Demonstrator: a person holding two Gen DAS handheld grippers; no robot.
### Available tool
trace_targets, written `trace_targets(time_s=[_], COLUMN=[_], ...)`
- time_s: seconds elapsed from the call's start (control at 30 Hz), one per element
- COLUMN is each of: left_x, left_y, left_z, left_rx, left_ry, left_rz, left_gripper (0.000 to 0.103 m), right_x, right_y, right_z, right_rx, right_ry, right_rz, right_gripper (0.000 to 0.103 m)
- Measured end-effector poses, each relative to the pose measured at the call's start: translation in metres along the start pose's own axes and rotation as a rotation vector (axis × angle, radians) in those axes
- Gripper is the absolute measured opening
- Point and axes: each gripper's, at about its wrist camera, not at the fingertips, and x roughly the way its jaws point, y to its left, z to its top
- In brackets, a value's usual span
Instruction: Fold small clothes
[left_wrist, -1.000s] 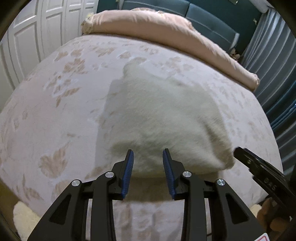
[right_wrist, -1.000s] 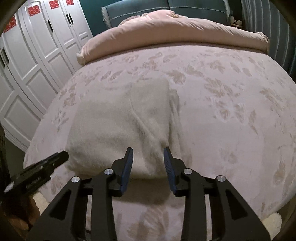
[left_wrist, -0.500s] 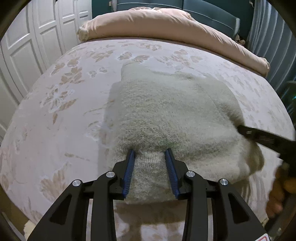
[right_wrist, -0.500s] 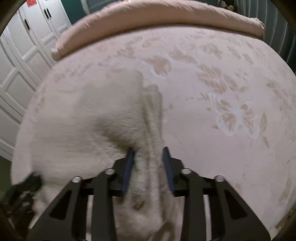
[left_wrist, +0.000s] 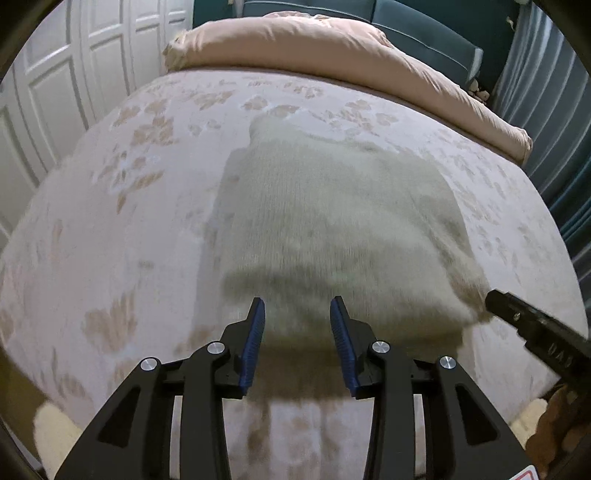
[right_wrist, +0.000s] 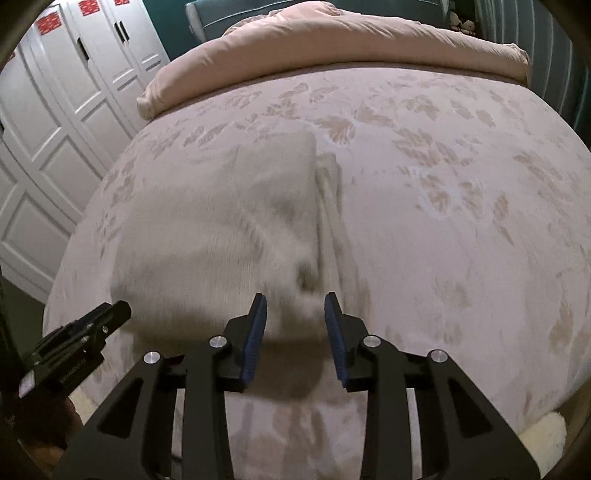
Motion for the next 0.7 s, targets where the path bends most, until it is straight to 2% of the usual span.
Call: trace_targets(time_s=[0.1,0.23,0.37,0.5,0.53,0.63,0.7], left_x=[0.005,0.024,0.013,0.015,0.016,0.016,0.016], left_y=[0.002,0.015,0.025,0.015,0.012,0.005,0.002], left_z=[-0.016,-0.028,-0.038,-0.056,-0.061,-0.078,-0.083], left_rx=[-0.003,-0.053,-0.095,-0.056,-0.046,-0.010,0.011], left_ry=[0.033,0.089,0.067,0.096,0.105,0.095,0.088], left_rz=[0.018,0.073,0.029,0.019,0.014,0.022,0.026], left_gripper=[0.039,0.039,0.040,0.048,0.049,0.062,0.072], right_x=[0.018,0.053,0.022,0.008,0.006,0.001,0.002], right_y=[-0.001,-0.013,-0.014,-0.006,-0.004,0.006,0.008], right_z=[-0.011,-0.025,-0.038,-0.063,-0.069,-0.091,-0.101], right_rx=[0.001,0.034,0.050,0.028,0.021,0.009,-0.003], right_ry=[0.049,0.160,0.104,0.076,0.068,0.039,0.028], right_rz=[-0.008,-0.090,-0.041,-0.052,-0.057,-0.062,-0.072], right_gripper=[0.033,0.032,0.033,0.036,0.039,0.053,0.058])
